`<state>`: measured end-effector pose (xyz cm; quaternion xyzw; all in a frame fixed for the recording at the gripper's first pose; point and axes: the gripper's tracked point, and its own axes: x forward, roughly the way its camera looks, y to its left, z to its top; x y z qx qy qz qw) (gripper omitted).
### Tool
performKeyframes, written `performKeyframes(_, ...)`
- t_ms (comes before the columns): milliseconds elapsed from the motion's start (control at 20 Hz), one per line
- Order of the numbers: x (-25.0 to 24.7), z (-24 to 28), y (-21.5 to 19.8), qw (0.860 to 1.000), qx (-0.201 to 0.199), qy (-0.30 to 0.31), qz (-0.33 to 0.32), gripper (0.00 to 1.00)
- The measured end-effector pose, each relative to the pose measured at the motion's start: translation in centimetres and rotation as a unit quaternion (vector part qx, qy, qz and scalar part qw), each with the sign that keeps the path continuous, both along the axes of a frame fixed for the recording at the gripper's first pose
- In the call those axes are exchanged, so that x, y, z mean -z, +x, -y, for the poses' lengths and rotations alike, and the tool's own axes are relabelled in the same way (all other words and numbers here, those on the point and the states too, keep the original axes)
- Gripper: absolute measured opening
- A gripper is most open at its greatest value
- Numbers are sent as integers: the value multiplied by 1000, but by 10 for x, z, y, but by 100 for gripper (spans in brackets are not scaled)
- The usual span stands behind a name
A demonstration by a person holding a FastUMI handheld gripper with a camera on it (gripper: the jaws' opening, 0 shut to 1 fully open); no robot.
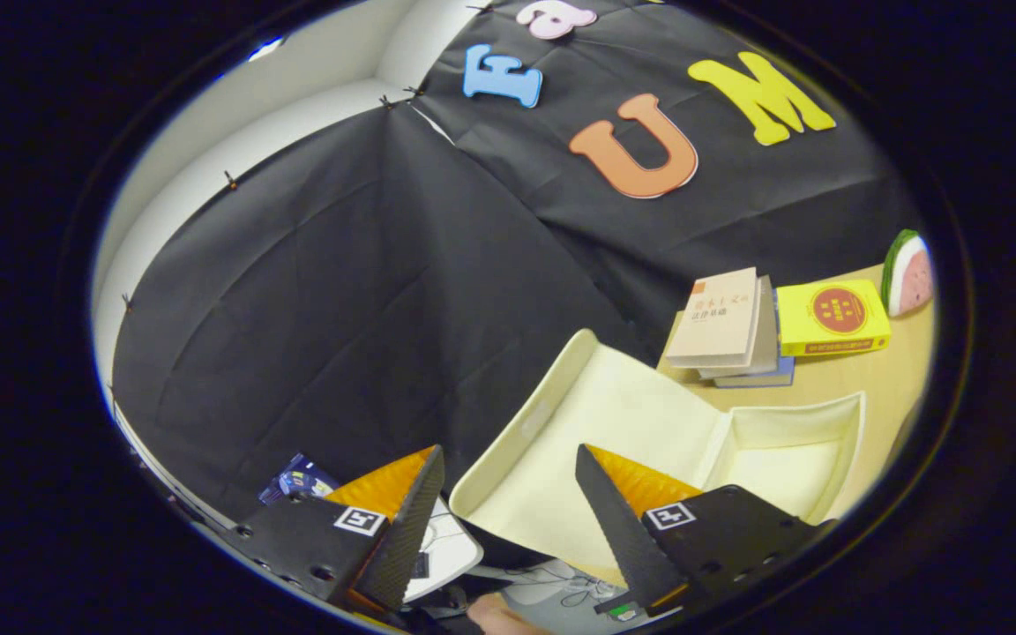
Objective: Open the storage box then place both shoes into the box .Put the left shoe in first, then the right shoe, with the right side of both shoes facing outward in a uniform manner.
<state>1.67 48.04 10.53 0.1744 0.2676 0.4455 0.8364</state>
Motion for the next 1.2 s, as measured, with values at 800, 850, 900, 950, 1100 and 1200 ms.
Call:
performKeyframes(800,61,198,64,986,143,-87,14,95)
performKeyframes(850,70,215,69,984,152,-94,6,95)
performKeyframes(900,78,233,76,981,163,-100,0,95)
performKeyframes(950,87,252,80,979,171,-108,-4,96)
performKeyframes(1100,110,311,93,971,199,-132,-7,95)
performKeyframes(1200,127,350,103,965,220,-144,-19,95)
